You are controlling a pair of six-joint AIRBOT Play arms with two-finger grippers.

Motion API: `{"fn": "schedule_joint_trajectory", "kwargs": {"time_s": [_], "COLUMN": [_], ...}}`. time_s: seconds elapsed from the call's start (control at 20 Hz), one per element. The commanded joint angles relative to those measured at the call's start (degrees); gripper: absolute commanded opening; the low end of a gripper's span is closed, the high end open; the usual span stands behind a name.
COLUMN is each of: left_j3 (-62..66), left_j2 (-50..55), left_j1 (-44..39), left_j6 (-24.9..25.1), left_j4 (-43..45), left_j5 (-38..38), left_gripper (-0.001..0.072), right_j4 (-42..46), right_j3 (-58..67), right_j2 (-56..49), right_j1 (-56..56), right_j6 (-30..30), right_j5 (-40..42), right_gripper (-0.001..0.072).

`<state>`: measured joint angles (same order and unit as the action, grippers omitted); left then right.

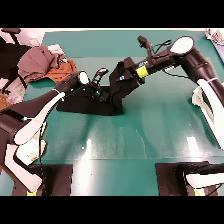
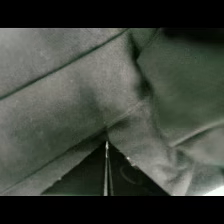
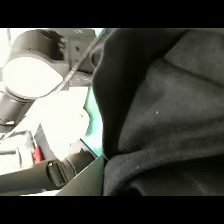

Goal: Fold the shirts.

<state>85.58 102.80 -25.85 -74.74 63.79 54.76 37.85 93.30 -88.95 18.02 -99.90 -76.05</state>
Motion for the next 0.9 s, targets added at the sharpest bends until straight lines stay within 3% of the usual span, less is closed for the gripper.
{"fn": "schedule_joint_trajectory", "kwargs": {"time_s": [0.0,0.2,0.4,0.6,0.85], "left_j3": [0.98,8.33,17.46,21.62,21.66], "left_j2": [-1.22,-5.57,-9.57,-15.45,-25.03], "left_j1": [0.0,0.07,0.07,0.11,3.74], "left_j6": [-1.99,-3.52,-12.22,-20.04,-24.46], "left_j4": [-2.1,1.46,19.87,44.98,46.75], "left_j5": [0.35,4.63,15.98,28.0,33.94], "left_gripper": [0.0026,0.0026,0.0026,0.0026,0.0026], "right_j4": [2.97,5.7,5.68,5.66,5.6], "right_j3": [2.82,5.05,7.1,7.67,7.67], "right_j2": [-2.73,-2.73,-2.62,-3.28,-12.59], "right_j1": [-0.15,-1.79,-0.13,6.36,18.12], "right_j6": [-2.71,-3.65,-4.94,-5.9,-6.56], "right_j5": [-2.6,-5.2,-3.15,9.16,28.89], "right_gripper": [0.0015,0.0016,0.0016,0.0016,0.0018]}}
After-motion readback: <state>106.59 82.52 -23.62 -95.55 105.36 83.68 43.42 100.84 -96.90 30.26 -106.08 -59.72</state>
